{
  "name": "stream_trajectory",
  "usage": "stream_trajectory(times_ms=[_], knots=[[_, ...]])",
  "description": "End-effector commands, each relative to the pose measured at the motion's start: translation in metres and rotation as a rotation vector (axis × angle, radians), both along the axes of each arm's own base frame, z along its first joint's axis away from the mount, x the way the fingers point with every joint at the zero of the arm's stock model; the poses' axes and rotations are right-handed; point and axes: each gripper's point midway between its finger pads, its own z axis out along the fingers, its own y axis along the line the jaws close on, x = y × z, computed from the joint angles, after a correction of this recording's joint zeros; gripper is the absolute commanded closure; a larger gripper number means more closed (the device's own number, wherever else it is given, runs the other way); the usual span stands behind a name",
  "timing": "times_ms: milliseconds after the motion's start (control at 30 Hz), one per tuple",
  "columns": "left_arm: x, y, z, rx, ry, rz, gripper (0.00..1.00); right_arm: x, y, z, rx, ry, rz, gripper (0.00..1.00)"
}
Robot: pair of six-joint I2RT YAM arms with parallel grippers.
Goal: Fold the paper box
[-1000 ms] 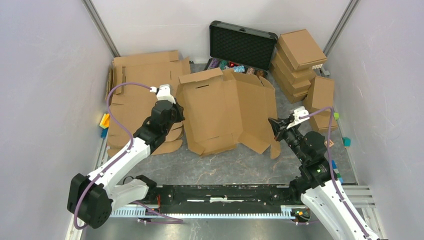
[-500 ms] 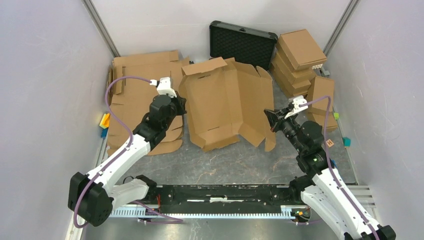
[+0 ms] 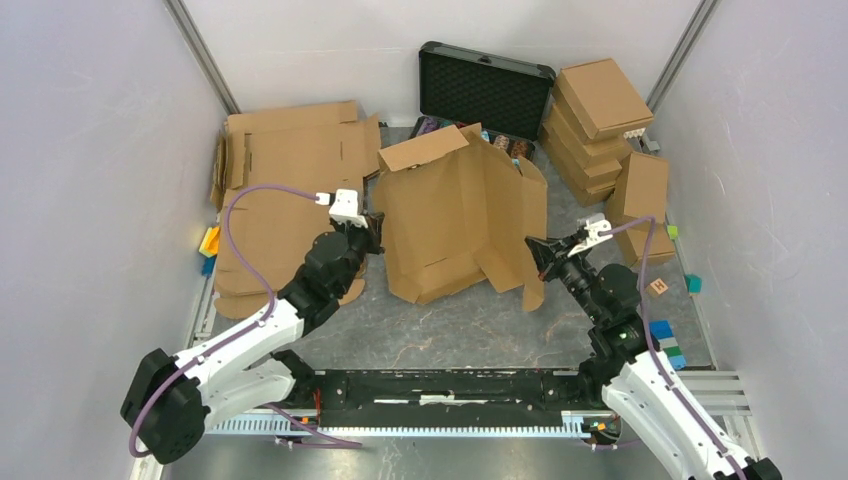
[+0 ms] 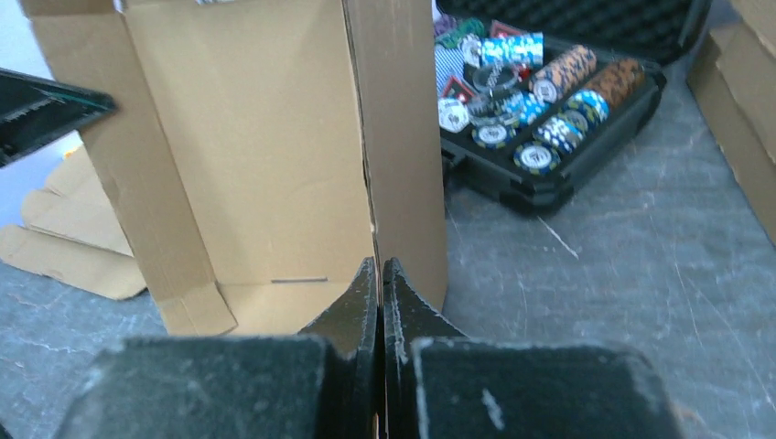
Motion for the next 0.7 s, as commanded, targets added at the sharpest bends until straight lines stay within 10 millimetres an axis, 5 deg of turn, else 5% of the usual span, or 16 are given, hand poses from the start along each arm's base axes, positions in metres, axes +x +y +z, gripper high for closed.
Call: stream_trajectory(times_ms=[0, 300, 500, 667], knots=[[-0.003, 0.003, 0.027, 0.018, -0.144, 0.031, 0.98, -0.006, -0.008, -0.024, -0.039, 0.034, -0.03, 1.0], [-0.006, -0.005, 0.026, 0.009, -0.145, 0.001, 0.98, -0.018, -0.012, -0.032, -0.087, 0.077, -0.013, 0.91], [-0.01, -0.004, 0.029, -0.012, -0.185, -0.011, 0.98, -0.01, -0.037, -0.043, -0.132, 0.138, -0.162, 0.4], [-0.009, -0.009, 0.026, 0.014, -0.184, -0.038, 0.98, -0.001, -0.034, -0.061, -0.188, 0.207, -0.157, 0.28]])
